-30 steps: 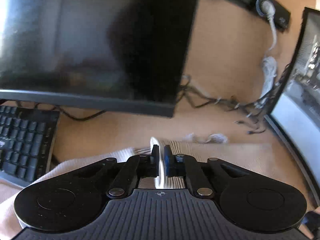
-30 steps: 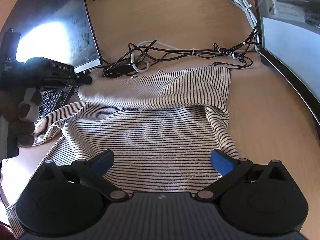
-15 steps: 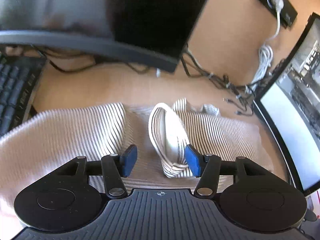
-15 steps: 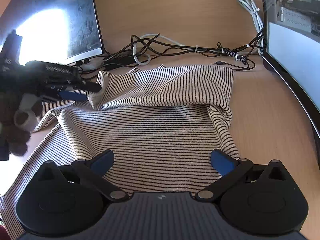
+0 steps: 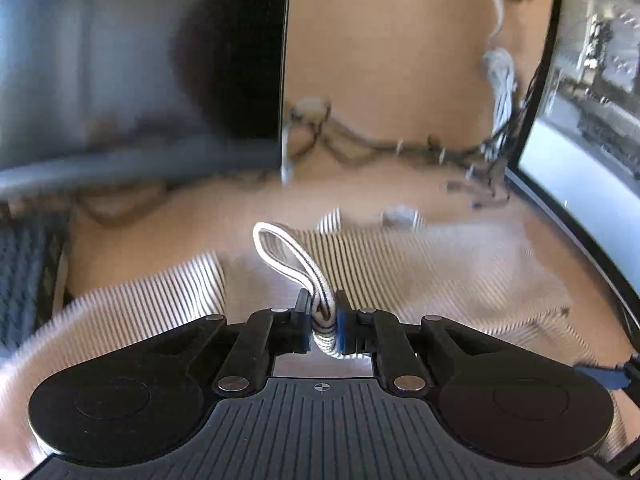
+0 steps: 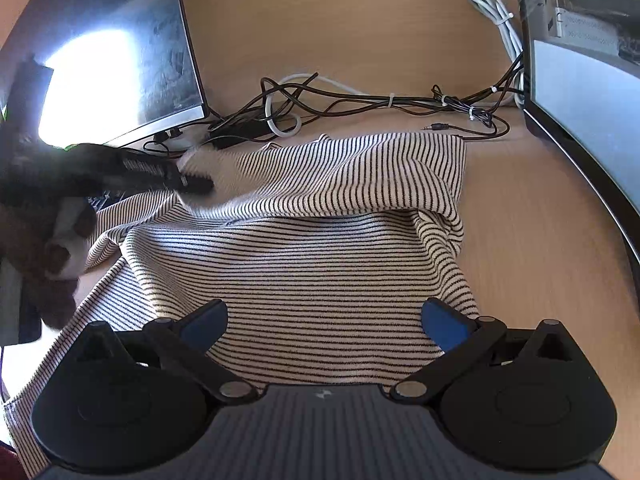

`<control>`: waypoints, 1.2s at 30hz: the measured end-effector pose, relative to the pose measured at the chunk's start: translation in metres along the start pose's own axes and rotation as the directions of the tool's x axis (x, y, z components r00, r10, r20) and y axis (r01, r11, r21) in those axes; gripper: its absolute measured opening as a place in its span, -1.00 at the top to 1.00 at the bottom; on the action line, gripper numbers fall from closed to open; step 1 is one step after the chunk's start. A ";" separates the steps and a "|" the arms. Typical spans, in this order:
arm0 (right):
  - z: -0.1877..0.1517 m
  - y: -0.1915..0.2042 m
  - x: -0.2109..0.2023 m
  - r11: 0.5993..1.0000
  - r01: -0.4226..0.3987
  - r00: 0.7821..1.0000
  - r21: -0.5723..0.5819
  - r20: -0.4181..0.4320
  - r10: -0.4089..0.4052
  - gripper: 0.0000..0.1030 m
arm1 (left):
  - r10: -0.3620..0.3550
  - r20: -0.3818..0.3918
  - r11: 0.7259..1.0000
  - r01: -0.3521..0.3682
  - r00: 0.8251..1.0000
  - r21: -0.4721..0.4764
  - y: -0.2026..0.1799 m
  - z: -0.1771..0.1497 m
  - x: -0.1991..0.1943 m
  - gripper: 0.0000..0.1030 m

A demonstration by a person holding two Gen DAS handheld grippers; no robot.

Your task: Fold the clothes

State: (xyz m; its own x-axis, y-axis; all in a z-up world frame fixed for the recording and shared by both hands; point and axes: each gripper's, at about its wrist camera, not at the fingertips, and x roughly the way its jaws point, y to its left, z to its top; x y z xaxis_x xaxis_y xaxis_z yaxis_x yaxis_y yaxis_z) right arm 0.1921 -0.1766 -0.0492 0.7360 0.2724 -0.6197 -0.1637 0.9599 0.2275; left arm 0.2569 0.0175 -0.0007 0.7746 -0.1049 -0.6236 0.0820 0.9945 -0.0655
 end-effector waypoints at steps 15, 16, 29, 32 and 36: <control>0.004 0.006 0.005 0.999 0.021 0.999 -0.049 -0.038 -0.023 -1.00 | 0.035 -0.112 0.994 -0.046 0.993 -0.098 0.051 -0.017 0.005 0.36; 0.005 0.007 0.006 0.998 0.027 0.998 -0.065 -0.049 -0.031 -1.00 | 0.026 -0.108 0.991 -0.040 0.994 -0.131 0.057 -0.016 0.000 0.23; 0.005 0.025 0.017 0.980 0.101 0.990 -0.172 -0.082 -0.116 -1.00 | 0.298 -0.070 0.847 -0.297 0.952 -0.441 0.194 -0.073 -0.104 -0.68; 0.005 0.025 0.018 0.980 0.101 0.990 -0.173 -0.082 -0.117 -1.00 | 0.324 -0.113 0.786 -0.334 0.939 -0.521 0.222 -0.088 -0.112 -0.68; 0.006 0.025 0.018 0.979 0.105 0.989 -0.175 -0.084 -0.121 -1.00 | 0.342 -0.161 0.729 -0.370 0.926 -0.577 0.243 -0.099 -0.114 -0.66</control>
State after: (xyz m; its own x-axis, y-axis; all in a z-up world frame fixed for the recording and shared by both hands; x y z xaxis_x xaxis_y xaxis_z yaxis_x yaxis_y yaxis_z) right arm 0.2051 -0.1476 -0.0505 0.6926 0.1590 -0.7035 -0.1979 0.9799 0.0266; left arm 0.1267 0.2714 -0.0232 0.6442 0.2433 -0.7252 -0.5882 0.7636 -0.2663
